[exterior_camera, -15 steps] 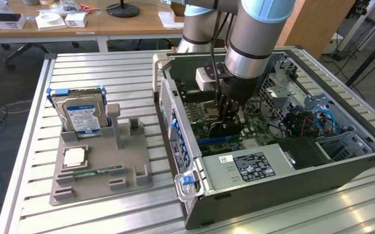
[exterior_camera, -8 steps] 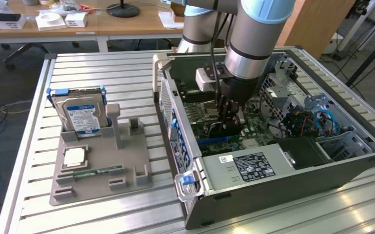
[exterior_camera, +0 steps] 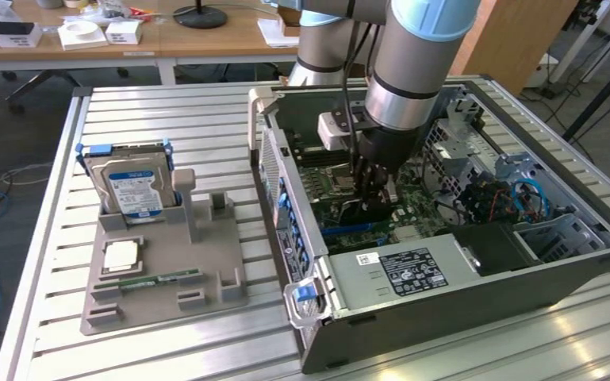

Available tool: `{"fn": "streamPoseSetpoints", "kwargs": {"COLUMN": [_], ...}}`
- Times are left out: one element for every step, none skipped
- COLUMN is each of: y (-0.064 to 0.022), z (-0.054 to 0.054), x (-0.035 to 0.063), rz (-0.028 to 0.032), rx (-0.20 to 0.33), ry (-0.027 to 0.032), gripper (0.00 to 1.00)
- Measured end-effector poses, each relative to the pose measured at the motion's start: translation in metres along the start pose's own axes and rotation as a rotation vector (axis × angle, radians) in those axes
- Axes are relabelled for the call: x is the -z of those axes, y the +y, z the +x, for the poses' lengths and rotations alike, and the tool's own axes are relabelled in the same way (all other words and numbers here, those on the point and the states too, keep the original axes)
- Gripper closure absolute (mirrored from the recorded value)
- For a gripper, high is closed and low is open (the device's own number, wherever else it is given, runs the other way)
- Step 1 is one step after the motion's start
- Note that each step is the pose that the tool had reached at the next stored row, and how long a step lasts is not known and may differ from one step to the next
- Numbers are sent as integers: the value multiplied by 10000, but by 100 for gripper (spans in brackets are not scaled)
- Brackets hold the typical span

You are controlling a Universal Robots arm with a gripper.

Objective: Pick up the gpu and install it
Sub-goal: 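Insert the gpu into the slot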

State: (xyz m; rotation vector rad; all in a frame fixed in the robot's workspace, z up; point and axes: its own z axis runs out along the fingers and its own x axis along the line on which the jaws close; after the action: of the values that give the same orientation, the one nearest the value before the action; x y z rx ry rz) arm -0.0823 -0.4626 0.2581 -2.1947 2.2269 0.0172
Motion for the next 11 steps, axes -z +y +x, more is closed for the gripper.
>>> {"fn": "streamPoseSetpoints", "kwargs": {"y": [0,1,1,1,1,1,1,0,0,1,1], "z": [0,1,1,0,0,0,0,0,-1,0,0], "x": [-4,-5,-5,-5,-6,-7,-7,-12,-18,-18,-18], "rz": [0,-1,-1,-1,0,0,0,1,2,0,-1], "rx": [0,-1,-1,-1,-1,-1,-1,-1,-1,-1,-1], "ry": [1,3,3,3,1,-1,-1,-4,-6,-1,0], "gripper": [74,74,74,74,74,74,74,74,74,74,74]}}
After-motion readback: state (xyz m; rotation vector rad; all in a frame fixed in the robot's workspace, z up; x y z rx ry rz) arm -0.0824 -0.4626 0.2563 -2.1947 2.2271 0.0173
